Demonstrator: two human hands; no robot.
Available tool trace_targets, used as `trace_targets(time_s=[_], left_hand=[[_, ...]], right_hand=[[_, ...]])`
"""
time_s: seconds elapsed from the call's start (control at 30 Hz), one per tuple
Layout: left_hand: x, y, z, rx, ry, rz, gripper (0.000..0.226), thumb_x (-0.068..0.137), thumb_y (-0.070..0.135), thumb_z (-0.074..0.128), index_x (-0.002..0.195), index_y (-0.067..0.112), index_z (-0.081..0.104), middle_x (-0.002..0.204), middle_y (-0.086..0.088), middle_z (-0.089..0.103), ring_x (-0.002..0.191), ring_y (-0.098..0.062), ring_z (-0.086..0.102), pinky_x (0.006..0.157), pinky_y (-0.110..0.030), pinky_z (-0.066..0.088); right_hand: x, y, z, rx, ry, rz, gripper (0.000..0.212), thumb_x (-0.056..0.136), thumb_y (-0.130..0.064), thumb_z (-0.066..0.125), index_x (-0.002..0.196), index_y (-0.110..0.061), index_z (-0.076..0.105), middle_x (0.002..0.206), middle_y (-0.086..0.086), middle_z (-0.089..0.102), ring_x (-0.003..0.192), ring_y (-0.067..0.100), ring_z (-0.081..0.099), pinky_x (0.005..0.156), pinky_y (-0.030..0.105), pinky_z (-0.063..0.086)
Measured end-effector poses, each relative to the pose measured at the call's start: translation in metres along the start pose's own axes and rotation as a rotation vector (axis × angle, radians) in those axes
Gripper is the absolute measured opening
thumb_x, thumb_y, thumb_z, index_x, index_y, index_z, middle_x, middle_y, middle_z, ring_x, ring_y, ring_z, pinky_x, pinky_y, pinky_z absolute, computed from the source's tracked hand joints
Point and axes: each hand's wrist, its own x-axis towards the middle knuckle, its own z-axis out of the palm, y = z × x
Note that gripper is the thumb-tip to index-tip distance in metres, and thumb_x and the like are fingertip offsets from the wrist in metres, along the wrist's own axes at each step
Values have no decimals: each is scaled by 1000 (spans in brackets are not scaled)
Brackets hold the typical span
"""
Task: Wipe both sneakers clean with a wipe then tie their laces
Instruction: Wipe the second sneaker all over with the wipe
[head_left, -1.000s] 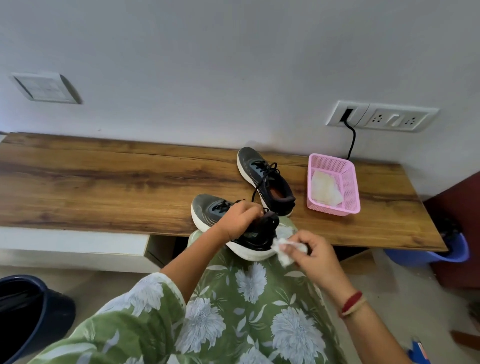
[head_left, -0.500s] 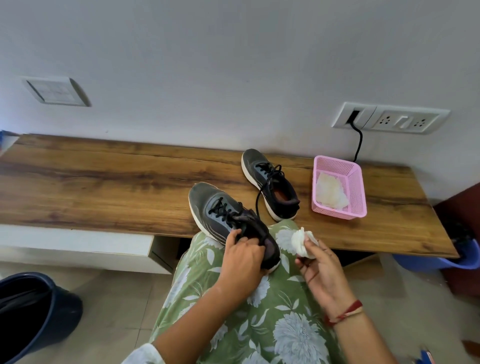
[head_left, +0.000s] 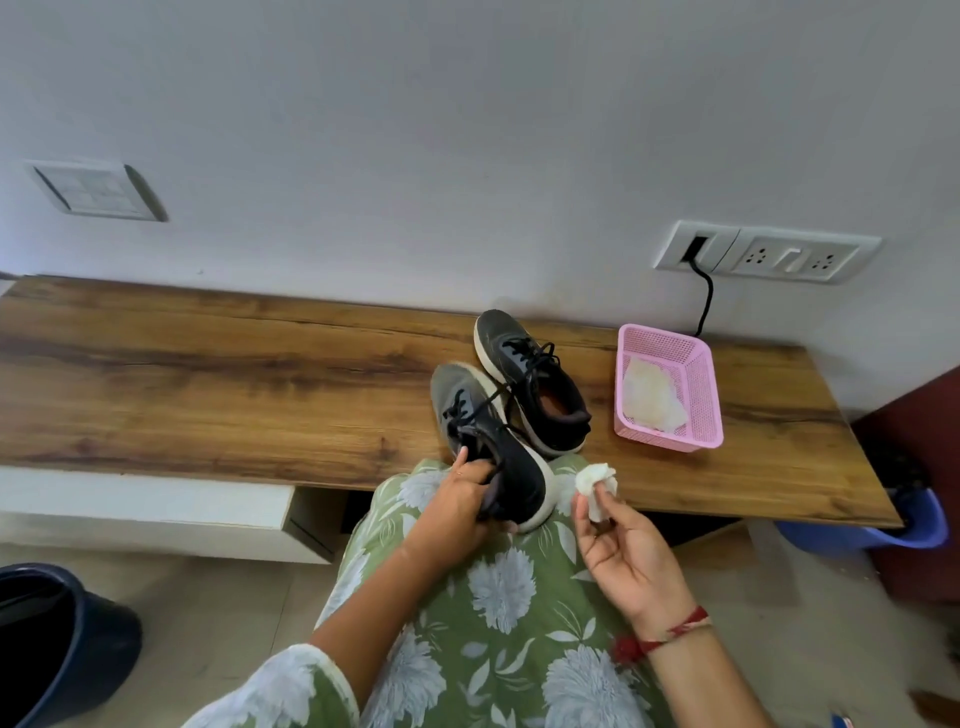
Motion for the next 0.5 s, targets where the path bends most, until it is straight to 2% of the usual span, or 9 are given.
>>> trace_targets(time_s=[0.03, 0.07, 0.17, 0.23, 0.33, 0.37, 0.43, 0.47, 0.5], left_hand=[[0, -2, 1, -28, 5, -25, 39, 75, 21, 77, 112, 10, 70, 118, -5, 60, 119, -20, 49, 112, -14, -14], [-2, -5, 3, -35, 8, -35, 41, 76, 22, 77, 114, 10, 69, 122, -4, 59, 121, -20, 47, 112, -13, -15], [-8, -10, 6, -26, 39, -38, 43, 76, 21, 77, 117, 12, 68, 128, -4, 56, 126, -20, 43, 112, -14, -15], [-10, -12, 2, -35, 19, -64, 44, 76, 27, 76, 116, 11, 68, 129, -4, 55, 126, -18, 42, 115, -18, -12], [-18, -13, -6, -76, 1, -113, 43, 74, 56, 70, 86, 15, 71, 100, 5, 63, 100, -9, 53, 118, -26, 13], [-23, -11, -10, -121, 1, -139, 44, 72, 65, 64, 77, 21, 67, 87, 11, 60, 88, -3, 53, 113, -24, 24], [-32, -1, -17, -310, 26, -215, 49, 74, 75, 50, 68, 27, 60, 75, 15, 56, 72, 3, 52, 83, -17, 42], [-35, 2, -19, -466, 53, -274, 58, 75, 76, 45, 66, 21, 61, 72, 10, 59, 67, 2, 53, 71, -15, 42], [-35, 4, -20, -614, 105, -346, 70, 77, 76, 42, 66, 11, 64, 69, -1, 63, 65, -4, 55, 67, -18, 42]], right_hand=[[3, 1, -1, 7, -7, 14, 73, 25, 8, 91, 91, -3, 62, 85, 14, 67, 74, 21, 68, 53, 23, 56], [4, 3, 0, -1, -5, 24, 71, 25, 9, 90, 89, -3, 62, 86, 15, 66, 77, 22, 67, 52, 22, 56], [10, 6, 7, -35, 41, 25, 23, 69, 7, 64, 90, -2, 60, 92, 14, 62, 90, 20, 60, 54, 20, 56], [17, 9, 9, -81, 39, 0, 13, 81, 3, 54, 92, -1, 60, 92, 13, 64, 87, 18, 63, 60, 22, 57], [27, 12, 12, -134, 28, -50, 26, 81, -8, 59, 106, 1, 58, 96, 14, 66, 87, 19, 65, 66, 25, 58], [30, 12, 13, -147, 27, -58, 33, 81, -14, 61, 110, 1, 57, 100, 14, 66, 90, 20, 64, 65, 25, 58], [33, 16, 15, -245, -8, -75, 31, 84, -21, 60, 106, 0, 60, 100, 13, 67, 91, 20, 63, 66, 25, 58], [35, 20, 15, -356, -36, -94, 25, 86, -20, 59, 102, -1, 63, 100, 12, 68, 90, 19, 63, 67, 24, 57], [37, 27, 15, -504, -62, -124, 19, 87, -17, 58, 97, -3, 66, 102, 11, 69, 90, 18, 64, 69, 24, 57]])
